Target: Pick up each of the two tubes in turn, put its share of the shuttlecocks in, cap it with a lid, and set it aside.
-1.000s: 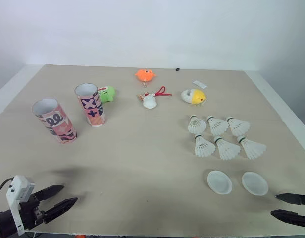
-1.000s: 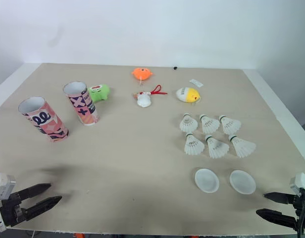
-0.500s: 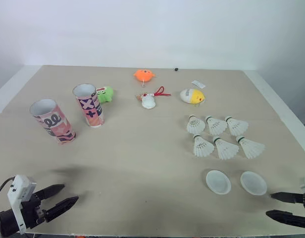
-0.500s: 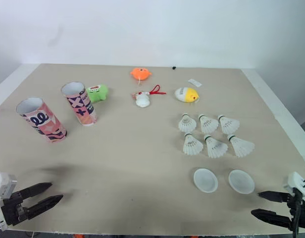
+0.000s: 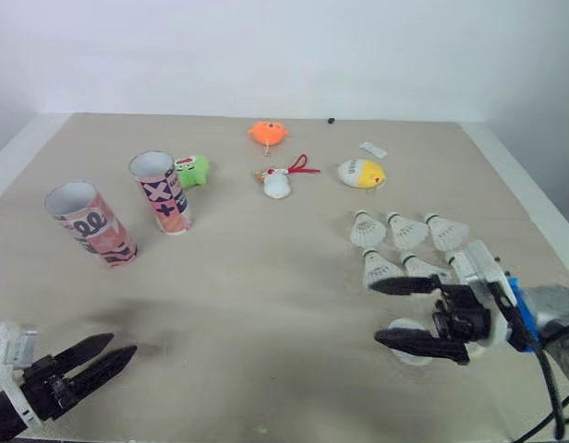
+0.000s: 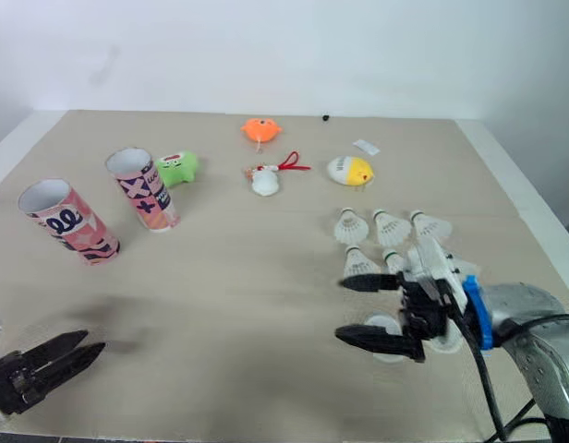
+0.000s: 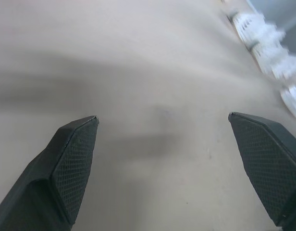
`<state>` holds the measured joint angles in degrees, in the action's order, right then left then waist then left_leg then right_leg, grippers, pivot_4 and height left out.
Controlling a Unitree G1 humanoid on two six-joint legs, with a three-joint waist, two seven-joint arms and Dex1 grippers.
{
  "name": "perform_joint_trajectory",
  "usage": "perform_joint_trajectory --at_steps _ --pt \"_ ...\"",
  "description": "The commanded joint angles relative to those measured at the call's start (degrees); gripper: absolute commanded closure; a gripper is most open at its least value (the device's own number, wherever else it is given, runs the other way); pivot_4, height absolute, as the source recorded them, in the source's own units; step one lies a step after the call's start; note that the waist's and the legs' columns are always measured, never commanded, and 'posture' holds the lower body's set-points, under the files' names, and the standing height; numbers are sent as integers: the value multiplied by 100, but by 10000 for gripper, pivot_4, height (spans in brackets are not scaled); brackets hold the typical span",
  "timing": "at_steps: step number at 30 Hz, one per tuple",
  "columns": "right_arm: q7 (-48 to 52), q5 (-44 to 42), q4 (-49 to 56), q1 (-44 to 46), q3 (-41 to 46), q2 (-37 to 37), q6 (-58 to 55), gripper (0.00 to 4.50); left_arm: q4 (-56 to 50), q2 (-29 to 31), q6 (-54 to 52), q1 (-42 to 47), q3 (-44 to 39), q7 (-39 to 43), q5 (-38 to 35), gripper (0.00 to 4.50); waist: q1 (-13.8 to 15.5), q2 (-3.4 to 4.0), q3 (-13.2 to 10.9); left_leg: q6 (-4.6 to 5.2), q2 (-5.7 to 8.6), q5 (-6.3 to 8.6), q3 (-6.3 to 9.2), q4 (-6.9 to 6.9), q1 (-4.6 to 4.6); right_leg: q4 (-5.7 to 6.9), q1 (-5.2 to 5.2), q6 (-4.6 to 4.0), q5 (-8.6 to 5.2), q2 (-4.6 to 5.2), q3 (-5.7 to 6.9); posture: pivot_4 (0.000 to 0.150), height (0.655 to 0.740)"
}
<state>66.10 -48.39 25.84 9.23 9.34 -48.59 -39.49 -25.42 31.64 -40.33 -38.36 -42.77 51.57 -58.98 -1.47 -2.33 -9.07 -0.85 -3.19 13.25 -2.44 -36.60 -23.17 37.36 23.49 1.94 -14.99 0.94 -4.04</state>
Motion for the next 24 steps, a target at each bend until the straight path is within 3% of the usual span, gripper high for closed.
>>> perform_joint_trajectory --at_steps 1,5,9,16,24 --pt "-316 309 -47 585 -668 356 22 1400 -379 -343 322 -259 -473 -244 -215 0 10 5 -3 3 1 3 -1 -3 -3 0 -1 -11 8 1 1 1500 7400" --pt "-953 1104 -554 1300 -1410 1149 381 1400 -565 -935 1270 -182 -646 -724 511 0 12 5 -2 8 23 21 15 -4 -13 3 -7 -3 -20 2 3 1500 7400" --pt "-1559 1864 -1092 1745 -1840 1740 769 1400 -476 -1113 1921 132 -555 -1199 1237 0 15 6 -2 6 37 23 18 -7 -20 4 -10 -5 -25 4 12 1500 7400" --pt "-2143 2222 -1174 1789 -1897 2291 987 1400 62 -1013 2582 632 -56 -1617 2372 0 11 5 -1 6 30 19 6 -27 -13 9 -13 -9 0 -4 9 1500 7400" --pt "-2403 2424 -905 1413 -1907 2446 1089 1400 666 -709 2729 1568 464 -1854 2834 0 11 4 -1 5 20 20 8 -71 -14 68 -9 -15 -5 -14 10 1500 7400"
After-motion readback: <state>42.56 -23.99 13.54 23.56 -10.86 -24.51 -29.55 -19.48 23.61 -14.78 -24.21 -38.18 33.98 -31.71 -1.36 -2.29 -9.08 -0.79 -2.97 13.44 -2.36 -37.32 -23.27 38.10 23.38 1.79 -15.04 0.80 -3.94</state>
